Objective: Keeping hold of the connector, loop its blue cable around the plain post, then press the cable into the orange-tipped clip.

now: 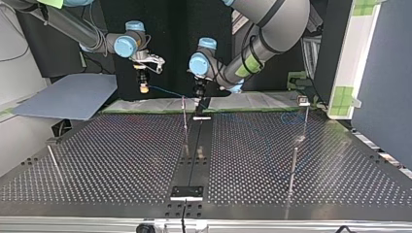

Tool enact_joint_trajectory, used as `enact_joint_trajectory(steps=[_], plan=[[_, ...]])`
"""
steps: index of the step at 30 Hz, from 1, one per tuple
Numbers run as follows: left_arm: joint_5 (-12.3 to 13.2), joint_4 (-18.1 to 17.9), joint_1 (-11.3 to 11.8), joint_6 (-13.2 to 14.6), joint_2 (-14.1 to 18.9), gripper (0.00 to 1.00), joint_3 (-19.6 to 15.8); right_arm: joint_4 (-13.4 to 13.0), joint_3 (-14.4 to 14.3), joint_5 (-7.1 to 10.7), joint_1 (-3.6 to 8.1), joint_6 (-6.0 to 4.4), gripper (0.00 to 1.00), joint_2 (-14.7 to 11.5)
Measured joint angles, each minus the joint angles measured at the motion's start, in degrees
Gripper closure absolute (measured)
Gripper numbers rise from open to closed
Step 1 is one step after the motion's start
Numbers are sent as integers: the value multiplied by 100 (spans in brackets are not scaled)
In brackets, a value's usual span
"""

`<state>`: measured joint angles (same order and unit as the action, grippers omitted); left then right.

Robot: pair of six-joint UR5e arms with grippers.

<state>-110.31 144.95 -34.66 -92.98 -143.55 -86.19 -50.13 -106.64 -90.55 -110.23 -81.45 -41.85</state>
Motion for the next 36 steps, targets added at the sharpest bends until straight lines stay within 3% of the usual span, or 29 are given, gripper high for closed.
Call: enact_joint_trajectory(steps=[18,36], plan=[[0,0,0,0,0,0,0,60,-1,-5,0,45,100,0],[0,0,0,0,0,0,0,-70,1,110,-16,-33,100,0]])
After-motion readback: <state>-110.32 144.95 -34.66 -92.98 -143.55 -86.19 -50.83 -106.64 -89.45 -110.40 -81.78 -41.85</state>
